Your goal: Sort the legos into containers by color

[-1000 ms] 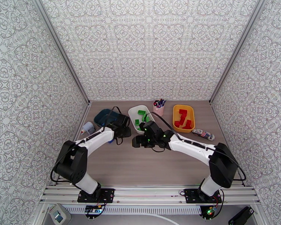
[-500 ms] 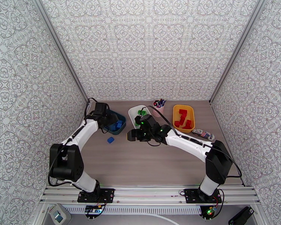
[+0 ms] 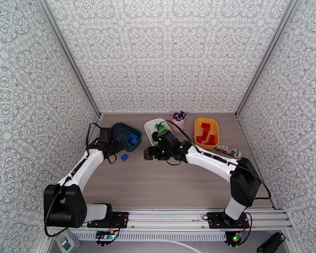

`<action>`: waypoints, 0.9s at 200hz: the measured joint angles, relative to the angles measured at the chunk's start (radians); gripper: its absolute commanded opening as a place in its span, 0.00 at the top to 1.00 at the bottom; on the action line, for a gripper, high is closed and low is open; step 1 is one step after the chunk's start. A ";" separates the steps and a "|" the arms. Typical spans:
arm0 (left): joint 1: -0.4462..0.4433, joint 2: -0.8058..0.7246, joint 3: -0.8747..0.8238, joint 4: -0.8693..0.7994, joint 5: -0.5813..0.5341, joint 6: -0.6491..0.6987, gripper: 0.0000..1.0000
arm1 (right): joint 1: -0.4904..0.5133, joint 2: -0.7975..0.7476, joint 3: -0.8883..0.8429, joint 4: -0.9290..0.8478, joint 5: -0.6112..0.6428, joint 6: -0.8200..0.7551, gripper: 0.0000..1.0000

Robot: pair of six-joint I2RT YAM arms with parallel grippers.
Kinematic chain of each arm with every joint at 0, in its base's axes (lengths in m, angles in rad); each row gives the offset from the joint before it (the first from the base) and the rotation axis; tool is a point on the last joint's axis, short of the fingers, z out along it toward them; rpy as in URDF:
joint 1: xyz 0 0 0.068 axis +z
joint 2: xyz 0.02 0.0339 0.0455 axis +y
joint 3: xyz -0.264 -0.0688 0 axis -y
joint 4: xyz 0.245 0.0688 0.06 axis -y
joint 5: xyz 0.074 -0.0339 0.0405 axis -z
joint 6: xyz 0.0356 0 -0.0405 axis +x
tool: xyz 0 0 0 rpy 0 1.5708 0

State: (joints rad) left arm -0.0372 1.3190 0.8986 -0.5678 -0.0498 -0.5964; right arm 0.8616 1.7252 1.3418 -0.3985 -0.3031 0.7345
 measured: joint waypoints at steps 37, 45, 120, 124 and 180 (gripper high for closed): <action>0.000 -0.006 -0.115 0.013 0.000 -0.038 0.17 | 0.000 -0.006 -0.043 0.001 0.000 0.002 0.23; 0.000 -0.002 -0.129 0.019 0.000 -0.044 0.19 | 0.000 -0.009 -0.048 0.000 0.000 0.002 0.23; 0.000 0.138 -0.167 0.145 0.000 -0.063 0.23 | 0.000 -0.030 -0.064 0.009 0.003 0.002 0.23; 0.000 0.146 -0.167 0.151 0.000 -0.062 0.23 | 0.000 -0.030 -0.064 0.009 0.003 0.002 0.23; -0.024 0.227 -0.123 0.179 -0.004 -0.062 0.22 | 0.000 -0.030 -0.065 0.016 0.003 0.002 0.23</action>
State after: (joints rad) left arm -0.0612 1.5455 0.7757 -0.3889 -0.0540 -0.6582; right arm 0.8616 1.6951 1.2766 -0.3820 -0.3000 0.7364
